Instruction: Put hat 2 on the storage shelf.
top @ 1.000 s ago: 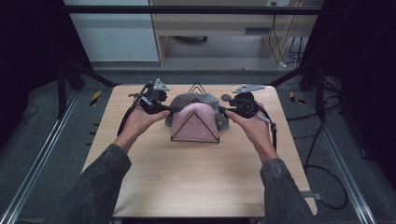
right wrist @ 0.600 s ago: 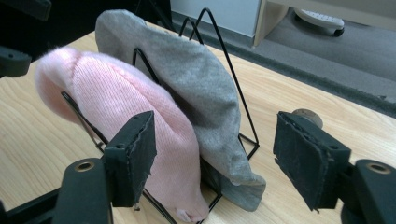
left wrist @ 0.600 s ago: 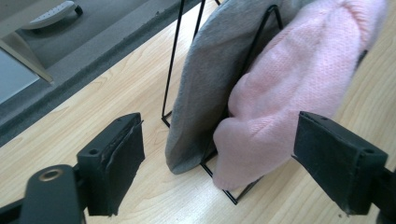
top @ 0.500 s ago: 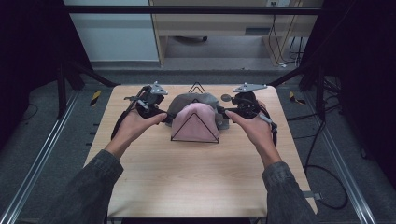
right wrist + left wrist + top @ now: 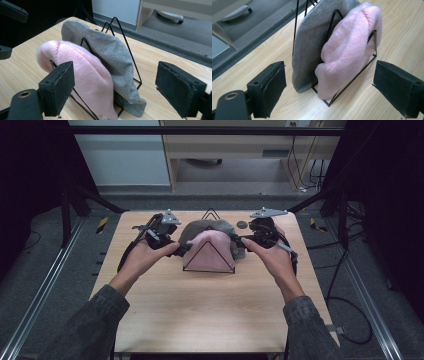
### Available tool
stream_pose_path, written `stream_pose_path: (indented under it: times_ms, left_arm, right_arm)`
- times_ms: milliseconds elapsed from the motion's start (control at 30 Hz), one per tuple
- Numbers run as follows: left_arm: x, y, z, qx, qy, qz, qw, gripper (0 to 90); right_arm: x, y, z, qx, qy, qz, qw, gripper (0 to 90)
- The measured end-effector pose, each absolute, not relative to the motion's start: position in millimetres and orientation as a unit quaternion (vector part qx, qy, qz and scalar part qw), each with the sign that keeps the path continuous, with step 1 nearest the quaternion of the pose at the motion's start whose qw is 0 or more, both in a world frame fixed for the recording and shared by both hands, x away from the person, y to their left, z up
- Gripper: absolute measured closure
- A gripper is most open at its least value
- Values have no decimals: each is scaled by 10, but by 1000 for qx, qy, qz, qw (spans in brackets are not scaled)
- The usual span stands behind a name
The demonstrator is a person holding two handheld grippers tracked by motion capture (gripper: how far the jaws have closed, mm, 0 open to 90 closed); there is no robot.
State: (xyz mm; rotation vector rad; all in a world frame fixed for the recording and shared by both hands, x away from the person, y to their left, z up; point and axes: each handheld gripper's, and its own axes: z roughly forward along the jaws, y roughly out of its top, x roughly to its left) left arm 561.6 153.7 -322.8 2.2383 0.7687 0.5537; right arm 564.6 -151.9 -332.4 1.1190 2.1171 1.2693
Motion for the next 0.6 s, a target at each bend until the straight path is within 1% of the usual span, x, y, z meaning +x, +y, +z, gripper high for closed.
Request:
stream_pose_path:
  times_ms: [300,600]
  left_arm:
    - [5478,1545,-3193,861,292,206,362,98]
    - [5274,1554,-3169,864,280,204,365,98]
  right_arm:
    - [5545,-1454,-3271,392,760,467,226,107]
    - [5340,-1409,-3170,367,761,478,240,80]
